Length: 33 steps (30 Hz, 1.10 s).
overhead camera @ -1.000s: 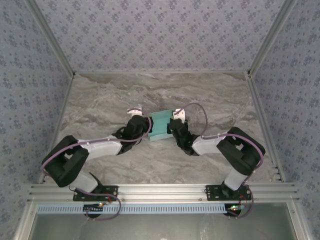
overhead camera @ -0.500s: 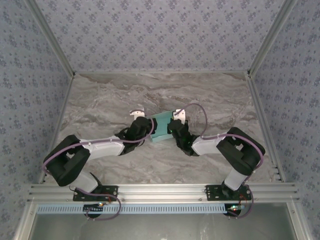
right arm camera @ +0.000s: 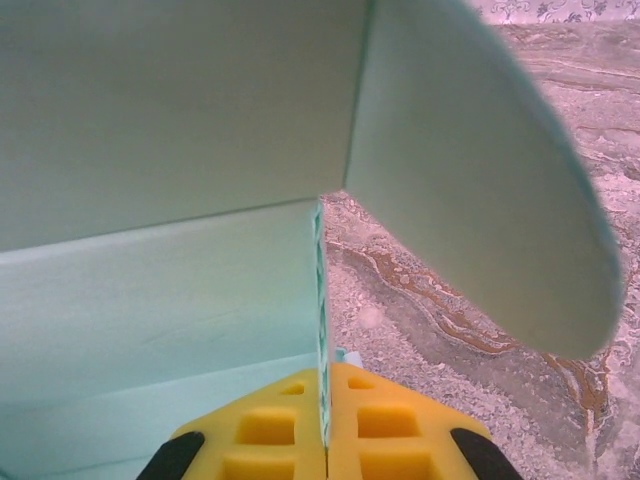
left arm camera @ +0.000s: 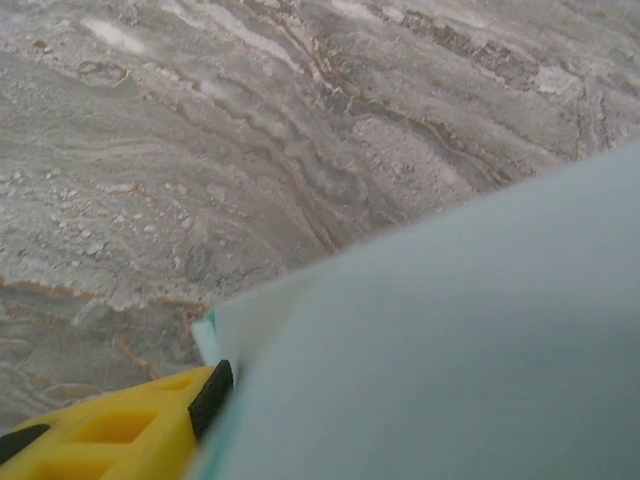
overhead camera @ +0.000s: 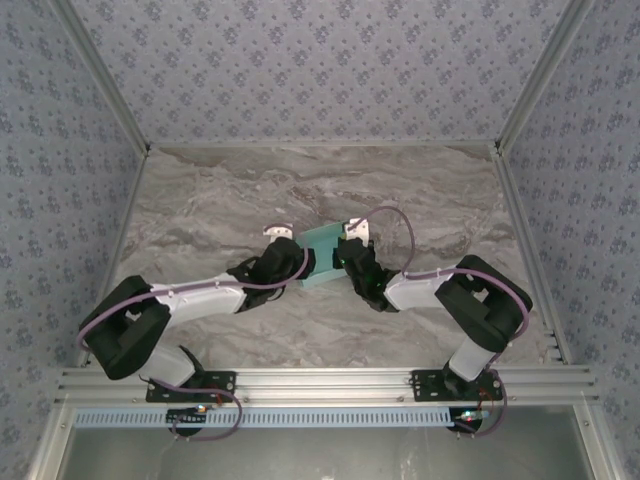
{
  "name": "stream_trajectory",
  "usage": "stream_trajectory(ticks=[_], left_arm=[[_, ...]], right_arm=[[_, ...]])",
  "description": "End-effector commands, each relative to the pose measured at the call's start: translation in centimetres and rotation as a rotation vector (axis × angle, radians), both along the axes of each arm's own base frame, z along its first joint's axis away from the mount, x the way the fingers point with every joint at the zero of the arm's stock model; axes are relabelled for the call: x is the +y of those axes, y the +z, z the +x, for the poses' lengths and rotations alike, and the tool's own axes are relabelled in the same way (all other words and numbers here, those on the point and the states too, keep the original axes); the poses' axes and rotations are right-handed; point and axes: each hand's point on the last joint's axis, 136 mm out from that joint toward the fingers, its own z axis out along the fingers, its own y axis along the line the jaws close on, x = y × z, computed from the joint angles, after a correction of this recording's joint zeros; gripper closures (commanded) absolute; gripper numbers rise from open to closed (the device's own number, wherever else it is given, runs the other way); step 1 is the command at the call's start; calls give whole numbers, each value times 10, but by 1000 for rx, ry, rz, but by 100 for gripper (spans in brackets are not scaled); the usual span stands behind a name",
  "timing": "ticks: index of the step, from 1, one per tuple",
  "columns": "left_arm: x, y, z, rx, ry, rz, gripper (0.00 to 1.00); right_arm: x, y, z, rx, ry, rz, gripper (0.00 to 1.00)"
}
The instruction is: Fold the paper box
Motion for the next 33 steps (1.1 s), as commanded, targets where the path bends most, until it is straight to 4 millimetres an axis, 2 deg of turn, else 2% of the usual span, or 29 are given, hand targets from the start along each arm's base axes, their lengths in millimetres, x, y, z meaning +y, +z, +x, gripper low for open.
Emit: stream_trajectory(ticks=[1, 7, 14, 20, 28, 33], left_arm=[[2, 5, -6, 28, -6, 24, 46], [-2, 3, -4, 70, 4, 37, 52], [-13, 14, 14, 33, -2, -7, 60], [-25, 9, 16, 43, -38, -51, 64], [-2, -26, 10, 73, -19, 70, 63], [7, -19, 4, 39, -31, 96, 57]], right_arm=[[-1, -17, -6, 71, 18, -31, 93], [-1, -18, -7, 75, 8, -27, 93], [6, -18, -9, 73, 19, -22, 93], [10, -20, -12, 75, 24, -20, 93], [6, -24, -15, 88, 20, -33, 86], [0, -19, -20, 91, 67, -44, 77]])
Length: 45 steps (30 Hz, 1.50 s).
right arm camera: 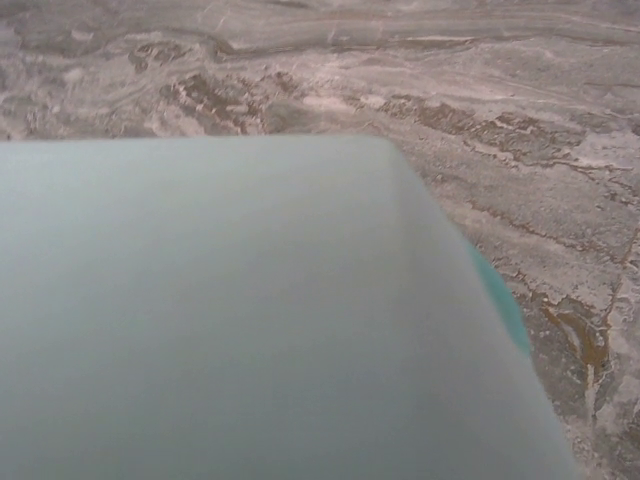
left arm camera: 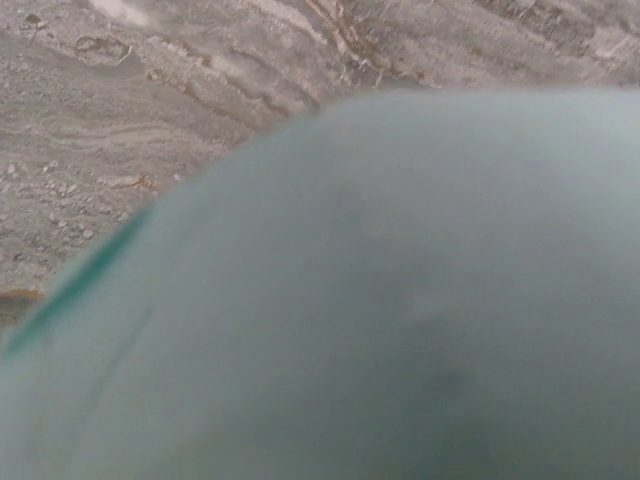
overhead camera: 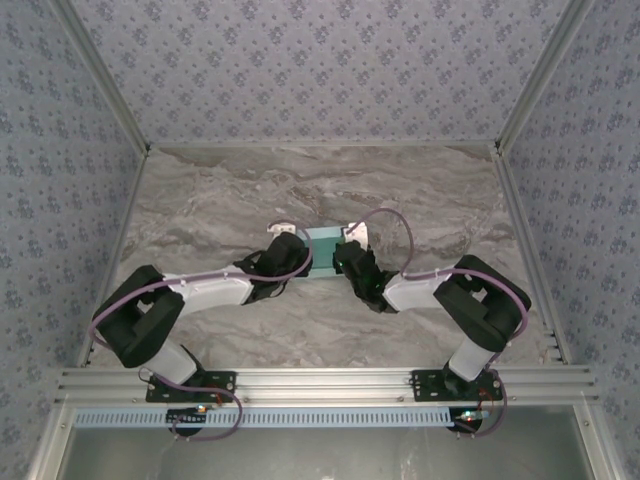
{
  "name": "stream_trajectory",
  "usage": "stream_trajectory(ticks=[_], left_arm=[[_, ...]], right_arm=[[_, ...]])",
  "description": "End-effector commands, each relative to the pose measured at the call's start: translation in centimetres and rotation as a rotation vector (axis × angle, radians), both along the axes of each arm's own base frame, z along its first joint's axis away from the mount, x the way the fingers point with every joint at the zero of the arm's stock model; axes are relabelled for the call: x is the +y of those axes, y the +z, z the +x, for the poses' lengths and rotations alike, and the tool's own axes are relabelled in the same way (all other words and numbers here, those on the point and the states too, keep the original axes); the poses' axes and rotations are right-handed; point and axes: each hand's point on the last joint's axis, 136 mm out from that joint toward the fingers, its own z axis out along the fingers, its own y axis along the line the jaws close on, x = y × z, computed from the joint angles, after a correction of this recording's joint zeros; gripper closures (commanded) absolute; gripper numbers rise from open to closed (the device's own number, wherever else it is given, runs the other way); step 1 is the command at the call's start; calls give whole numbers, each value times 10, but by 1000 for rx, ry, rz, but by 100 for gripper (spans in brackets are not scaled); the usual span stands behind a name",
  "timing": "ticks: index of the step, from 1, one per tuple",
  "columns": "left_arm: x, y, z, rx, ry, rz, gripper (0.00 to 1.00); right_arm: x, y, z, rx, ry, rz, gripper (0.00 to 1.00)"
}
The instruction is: Fold the paper box
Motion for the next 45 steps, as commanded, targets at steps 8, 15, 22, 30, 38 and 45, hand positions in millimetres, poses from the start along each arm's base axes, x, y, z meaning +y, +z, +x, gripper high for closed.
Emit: stream_trajectory(ticks=[8, 15, 22, 30, 38, 45], left_arm=[[17, 1, -10, -30, -36, 68, 45], [17, 31, -32, -72, -99, -72, 35], [61, 88, -48, -133, -4, -98, 22], [84, 166, -15, -176, 84, -203, 14], [58, 153, 51, -103, -3, -103, 14], [31, 93, 78, -10, -124, -29, 19]], right_arm=[[-5, -2, -22, 53, 167, 19, 60], [-8, -3, -41, 88, 273, 62, 48], [-15, 27, -61, 11, 364, 93, 45], [-51, 108, -61, -144, 337, 181, 31], [-44, 132, -14, 77, 397, 274, 26], [-19, 91, 30, 244, 483, 202, 26]])
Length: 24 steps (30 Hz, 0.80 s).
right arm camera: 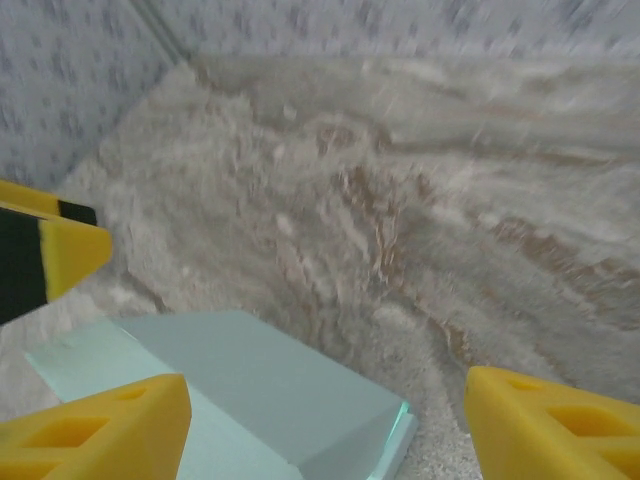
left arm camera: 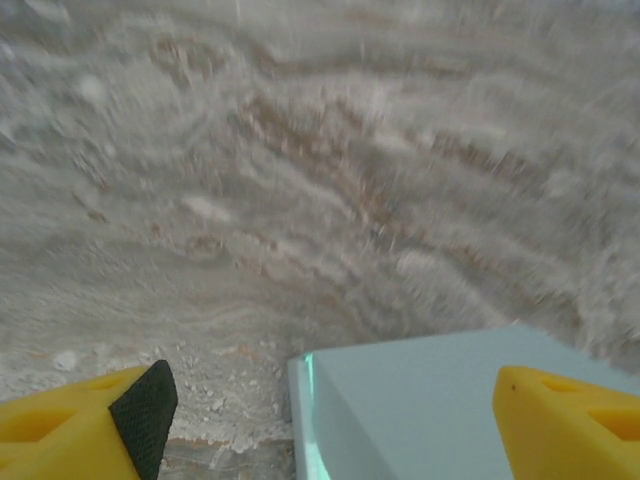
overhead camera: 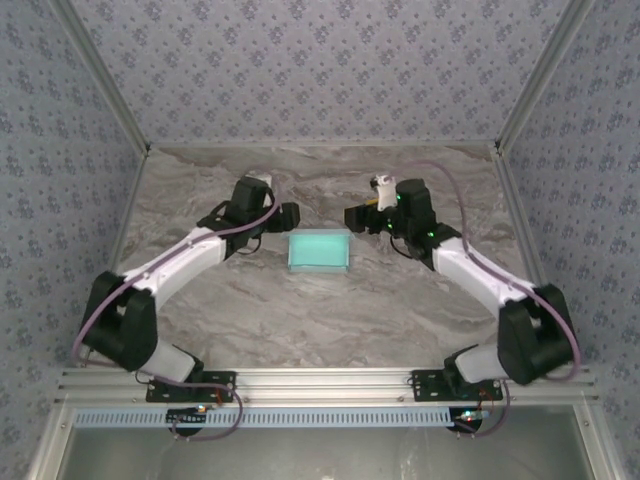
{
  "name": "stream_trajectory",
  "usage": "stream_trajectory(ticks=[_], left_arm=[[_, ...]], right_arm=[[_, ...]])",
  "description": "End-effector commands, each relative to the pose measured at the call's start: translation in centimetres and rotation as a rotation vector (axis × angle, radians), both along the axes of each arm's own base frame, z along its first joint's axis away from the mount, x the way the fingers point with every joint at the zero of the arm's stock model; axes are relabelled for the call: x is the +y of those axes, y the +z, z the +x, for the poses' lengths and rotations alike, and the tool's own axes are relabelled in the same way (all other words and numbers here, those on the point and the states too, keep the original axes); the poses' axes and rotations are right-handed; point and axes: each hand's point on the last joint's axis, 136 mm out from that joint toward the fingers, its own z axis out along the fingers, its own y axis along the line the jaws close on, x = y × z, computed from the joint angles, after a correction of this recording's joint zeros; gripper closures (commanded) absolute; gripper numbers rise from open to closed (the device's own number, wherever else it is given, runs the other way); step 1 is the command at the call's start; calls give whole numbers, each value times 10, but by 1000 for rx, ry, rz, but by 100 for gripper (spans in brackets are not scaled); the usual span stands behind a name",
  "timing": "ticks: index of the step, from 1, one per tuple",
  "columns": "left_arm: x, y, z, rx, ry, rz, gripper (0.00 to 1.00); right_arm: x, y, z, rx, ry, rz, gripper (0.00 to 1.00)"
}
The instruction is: Fold the paper box
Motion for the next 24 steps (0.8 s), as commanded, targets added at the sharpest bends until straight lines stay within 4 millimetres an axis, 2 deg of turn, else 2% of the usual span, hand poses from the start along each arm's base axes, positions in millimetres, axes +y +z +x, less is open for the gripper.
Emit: stream_trajectory(ticks=[1, 4, 6, 10, 14, 19, 24], left_arm=[[-12, 5, 9, -34, -78, 5, 20], [-10, -9, 4, -46, -91, 11, 20], [-7, -18, -4, -49, -108, 28, 21], [-6, -53, -22, 10, -148, 81, 21], [-9, -90, -37, 74, -178, 116, 22], [1, -123, -45, 147, -164, 185, 22], [4, -137, -48, 196, -162, 219, 24]], right_arm=[[8, -27, 0, 118, 101, -44, 26], [12, -51, 1, 185, 136, -85, 27], [11, -72, -8, 244, 163, -111, 29], [2, -113, -25, 334, 159, -157, 31], [-1, -135, -31, 376, 141, -193, 31], [-4, -149, -29, 413, 111, -236, 33], [-5, -137, -25, 406, 87, -216, 34]])
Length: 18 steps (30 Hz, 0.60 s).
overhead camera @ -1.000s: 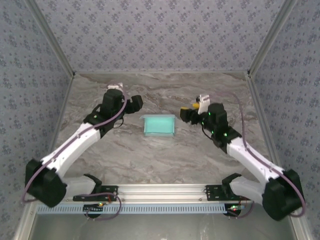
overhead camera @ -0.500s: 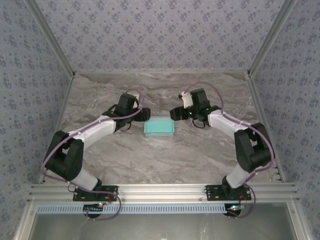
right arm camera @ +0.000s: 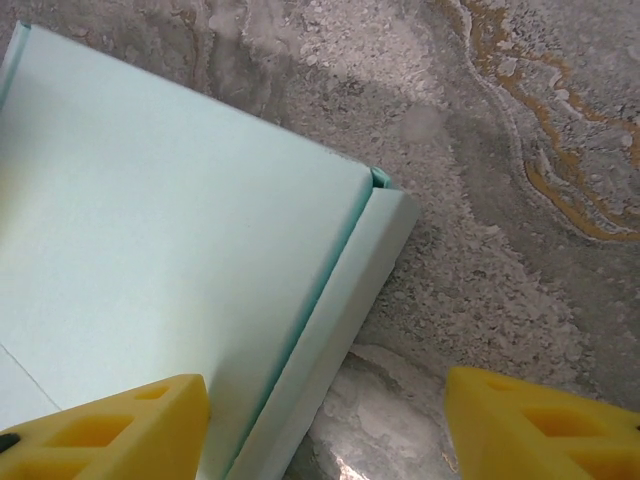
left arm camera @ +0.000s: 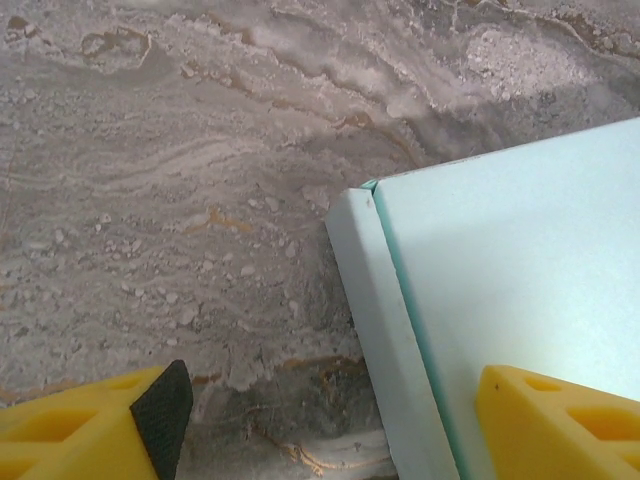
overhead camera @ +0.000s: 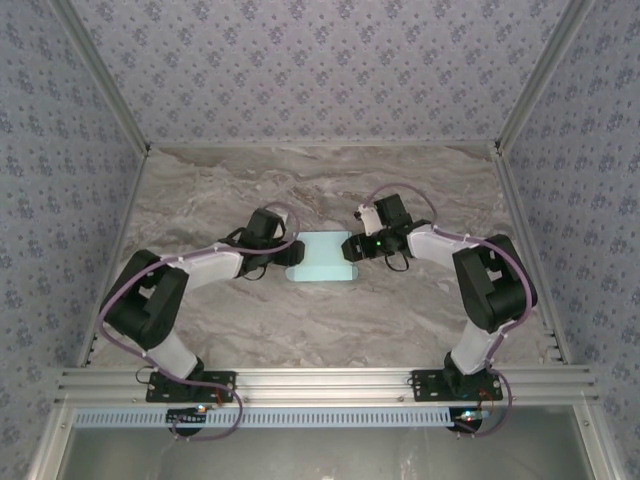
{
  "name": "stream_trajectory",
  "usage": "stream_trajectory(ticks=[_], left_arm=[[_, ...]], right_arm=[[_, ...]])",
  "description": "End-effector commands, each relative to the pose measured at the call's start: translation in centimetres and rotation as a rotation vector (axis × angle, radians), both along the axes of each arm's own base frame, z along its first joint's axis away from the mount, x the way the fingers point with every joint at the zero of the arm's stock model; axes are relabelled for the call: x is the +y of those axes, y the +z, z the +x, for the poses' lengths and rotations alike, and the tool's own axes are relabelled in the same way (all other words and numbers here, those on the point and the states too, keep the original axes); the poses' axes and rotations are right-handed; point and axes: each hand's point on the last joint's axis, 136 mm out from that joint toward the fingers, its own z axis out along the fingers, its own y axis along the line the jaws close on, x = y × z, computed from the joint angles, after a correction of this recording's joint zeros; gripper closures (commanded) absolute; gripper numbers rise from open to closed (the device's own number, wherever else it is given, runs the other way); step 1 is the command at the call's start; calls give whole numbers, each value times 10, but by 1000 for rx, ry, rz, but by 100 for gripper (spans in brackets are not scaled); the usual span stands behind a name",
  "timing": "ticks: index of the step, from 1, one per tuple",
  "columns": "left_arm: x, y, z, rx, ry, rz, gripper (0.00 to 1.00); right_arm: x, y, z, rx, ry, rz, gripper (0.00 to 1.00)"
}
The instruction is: Fold the paper box
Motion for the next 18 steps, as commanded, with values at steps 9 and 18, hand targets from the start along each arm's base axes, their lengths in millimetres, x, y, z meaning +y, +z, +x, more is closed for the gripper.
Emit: stream_trajectory(ticks=[9, 18], left_arm=[[3, -30, -18, 131, -39, 20, 42], [5, -42, -15, 262, 0, -246, 53]], right_arm=[[-19, 61, 11, -25, -128, 194, 32], [-10, 38, 5, 354, -205, 583, 0]])
